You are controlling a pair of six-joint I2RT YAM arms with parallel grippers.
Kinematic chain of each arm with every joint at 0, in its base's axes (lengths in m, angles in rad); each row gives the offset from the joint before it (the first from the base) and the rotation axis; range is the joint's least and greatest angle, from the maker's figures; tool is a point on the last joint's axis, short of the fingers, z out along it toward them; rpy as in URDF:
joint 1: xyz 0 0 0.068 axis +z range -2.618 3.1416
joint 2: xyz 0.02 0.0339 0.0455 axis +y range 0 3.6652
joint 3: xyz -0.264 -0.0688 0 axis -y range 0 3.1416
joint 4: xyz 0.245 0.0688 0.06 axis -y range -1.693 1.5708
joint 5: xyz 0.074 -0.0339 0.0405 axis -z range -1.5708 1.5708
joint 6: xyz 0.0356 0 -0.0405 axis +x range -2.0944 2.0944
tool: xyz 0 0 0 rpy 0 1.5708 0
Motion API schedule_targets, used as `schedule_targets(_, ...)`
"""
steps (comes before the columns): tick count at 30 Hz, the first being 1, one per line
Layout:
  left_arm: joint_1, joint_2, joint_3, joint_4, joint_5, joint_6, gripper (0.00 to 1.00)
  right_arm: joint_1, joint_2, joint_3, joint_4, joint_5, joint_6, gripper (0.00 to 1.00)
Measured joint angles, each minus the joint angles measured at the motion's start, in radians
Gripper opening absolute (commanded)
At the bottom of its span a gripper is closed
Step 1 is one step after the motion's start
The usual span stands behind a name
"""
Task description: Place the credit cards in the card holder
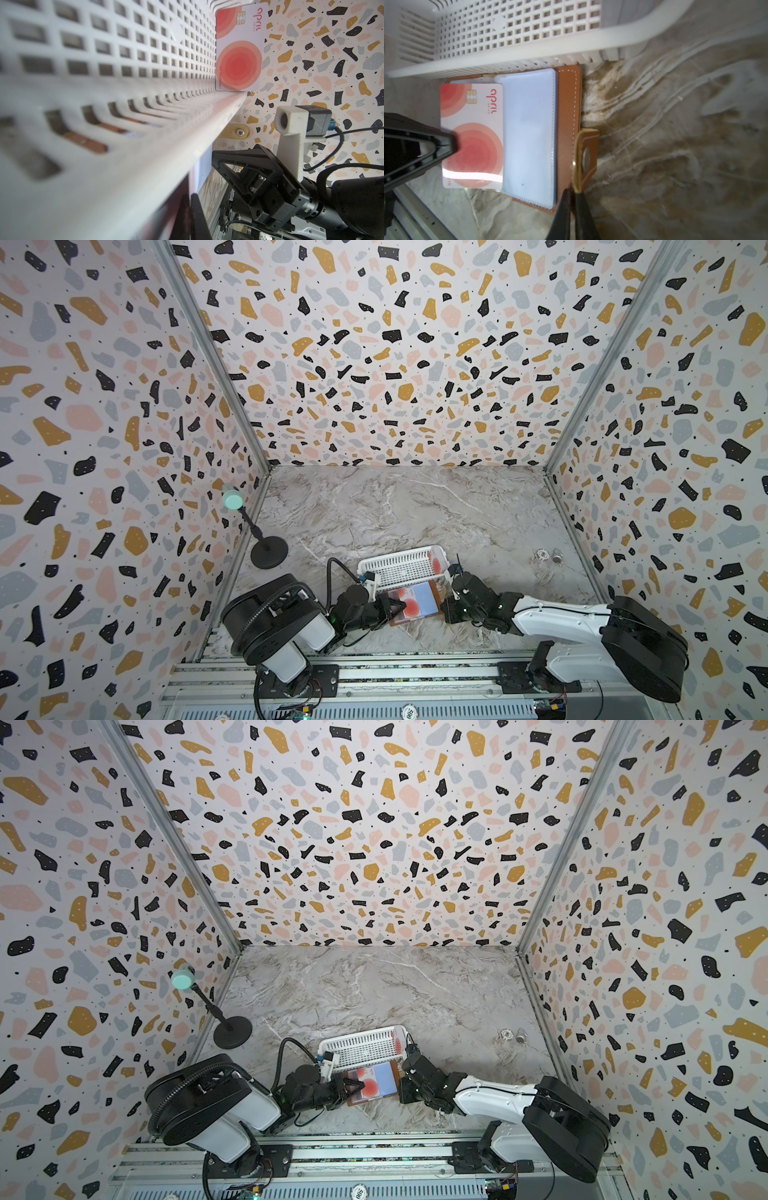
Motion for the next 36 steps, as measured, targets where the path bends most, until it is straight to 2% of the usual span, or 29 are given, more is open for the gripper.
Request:
schedule_targets(20, 0.013, -0.032, 0.011, -0.055, -0.005, 0.011, 0.01, 0.002, 0.003, 0.003, -0.002, 0.005, 0.0, 0.07)
schedule_targets(28, 0.013, -0.115, 0.031, -0.184, -0.013, 0.057, 0.01, 0.004, 0.005, 0.003, 0.001, 0.006, 0.001, 0.07)
schedule_targets(36, 0.014, -0.106, 0.044, -0.211, -0.011, 0.071, 0.0, 0.006, 0.005, 0.003, 0.001, 0.01, 0.001, 0.07)
